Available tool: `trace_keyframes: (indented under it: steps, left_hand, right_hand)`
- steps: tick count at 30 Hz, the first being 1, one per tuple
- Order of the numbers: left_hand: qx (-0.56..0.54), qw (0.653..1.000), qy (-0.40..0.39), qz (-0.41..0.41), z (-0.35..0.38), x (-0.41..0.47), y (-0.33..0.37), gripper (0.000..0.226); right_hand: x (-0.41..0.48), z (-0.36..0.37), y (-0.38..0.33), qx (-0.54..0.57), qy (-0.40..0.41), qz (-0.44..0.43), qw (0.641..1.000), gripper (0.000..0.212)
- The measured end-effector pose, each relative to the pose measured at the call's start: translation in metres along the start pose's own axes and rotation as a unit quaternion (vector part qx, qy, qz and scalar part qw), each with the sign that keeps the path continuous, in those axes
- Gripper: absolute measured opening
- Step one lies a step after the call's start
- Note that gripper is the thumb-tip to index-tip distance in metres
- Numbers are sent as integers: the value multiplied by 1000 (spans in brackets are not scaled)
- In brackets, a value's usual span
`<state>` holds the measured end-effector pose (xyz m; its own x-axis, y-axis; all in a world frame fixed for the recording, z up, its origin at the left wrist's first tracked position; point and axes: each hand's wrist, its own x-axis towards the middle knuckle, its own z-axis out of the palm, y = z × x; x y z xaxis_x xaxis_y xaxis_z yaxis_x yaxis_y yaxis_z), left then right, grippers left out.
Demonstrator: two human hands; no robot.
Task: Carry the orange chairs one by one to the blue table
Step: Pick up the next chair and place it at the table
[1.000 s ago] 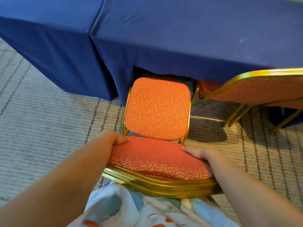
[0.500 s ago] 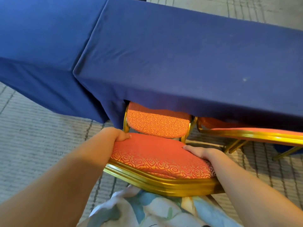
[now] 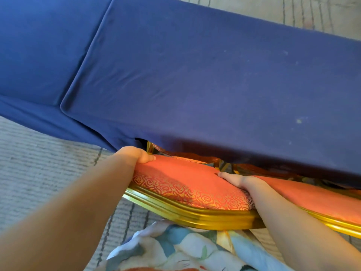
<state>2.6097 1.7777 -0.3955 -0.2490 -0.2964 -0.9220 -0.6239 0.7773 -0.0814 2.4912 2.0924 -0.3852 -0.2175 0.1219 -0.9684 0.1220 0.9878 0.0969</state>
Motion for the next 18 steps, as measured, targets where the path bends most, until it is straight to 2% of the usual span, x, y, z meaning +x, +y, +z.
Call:
trace_keyframes:
  steps: [4,7,10,12,18]
  left_hand:
    - [12,1000,3,-5,-11,1,9,72]
    - [8,1000,-15,-2,-17,-9,11,70]
    - [-11,1000,-8,1,-15,-18,11,68]
    - [-30,999,15,13,-12,-29,11,64]
    - [-70,990,100,67,-15,-76,13,52]
  right_hand:
    - [3,-13,-7,10,-9,-19,1000,73]
    - [2,-12,-12,-8,-16,-23,1000,73]
    - [-8,-10,-13,-25,45,-47,998,74]
    - [-19,-9,-17,-55,91,-93,990,71]
    - [-67,5,-49,-26,161,-221,961,39]
